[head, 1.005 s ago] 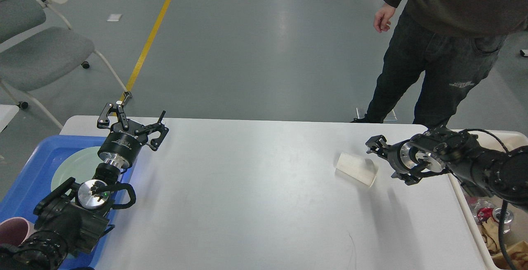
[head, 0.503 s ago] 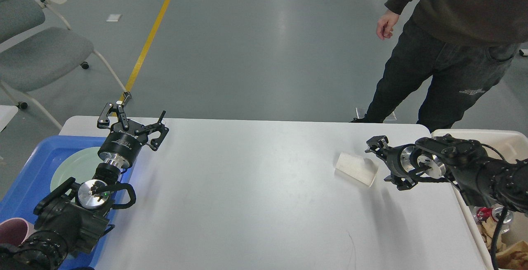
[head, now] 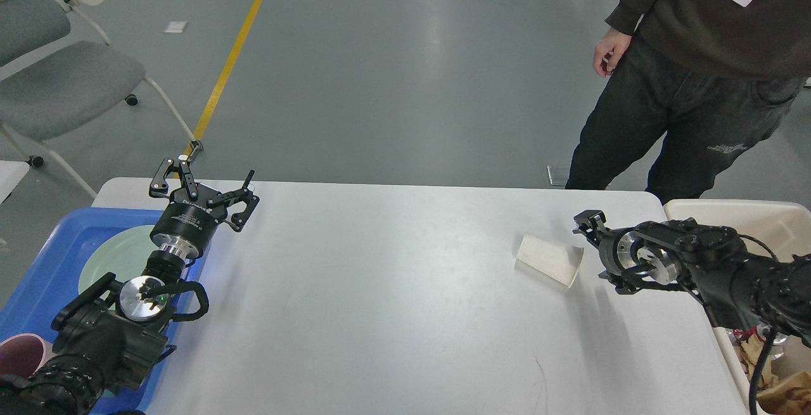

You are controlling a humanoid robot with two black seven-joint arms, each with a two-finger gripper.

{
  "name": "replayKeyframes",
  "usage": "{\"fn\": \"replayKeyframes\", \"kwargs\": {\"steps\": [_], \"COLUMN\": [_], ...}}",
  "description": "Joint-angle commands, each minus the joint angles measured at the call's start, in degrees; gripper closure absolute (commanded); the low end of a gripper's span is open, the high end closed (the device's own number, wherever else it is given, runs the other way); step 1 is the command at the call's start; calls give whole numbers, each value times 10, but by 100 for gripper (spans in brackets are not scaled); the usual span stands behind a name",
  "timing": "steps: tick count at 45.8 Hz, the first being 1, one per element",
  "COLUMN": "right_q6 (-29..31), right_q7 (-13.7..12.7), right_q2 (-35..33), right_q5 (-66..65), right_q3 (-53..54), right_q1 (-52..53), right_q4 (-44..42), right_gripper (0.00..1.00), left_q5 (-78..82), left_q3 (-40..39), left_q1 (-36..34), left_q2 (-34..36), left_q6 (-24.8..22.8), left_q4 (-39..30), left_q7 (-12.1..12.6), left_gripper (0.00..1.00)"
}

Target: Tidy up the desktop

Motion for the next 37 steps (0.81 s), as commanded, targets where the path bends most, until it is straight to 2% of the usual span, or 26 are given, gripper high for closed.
{"fn": "replayKeyframes", "kwargs": {"steps": [1,9,21,29,33,37], "right_q6": [-6,-6,-6,-6,-6,-6], "right_q7": [1,2,4,4,4,4], "right_q2": [1,0,0,0,0,0], "right_q5": [1,0,-1,-5,-6,-6], "right_q3": [1,29,32,32,32,32], "right_q1": [1,1,-4,-8,-9,-12], "right_q4": [2,4,8,10,10,10], "right_gripper": [2,3,22,42,57,66], "left_q5": [0,0,0,0,0,0], "left_q3": [0,0,0,0,0,0], "left_q1": [0,0,0,0,0,0], "left_q2": [0,0,0,0,0,0], "left_q6": [1,0,0,0,1,0], "left_q4": [0,0,0,0,0,0], "left_q7": [0,0,0,0,0,0], "left_gripper": [4,4,4,4,4,4]}}
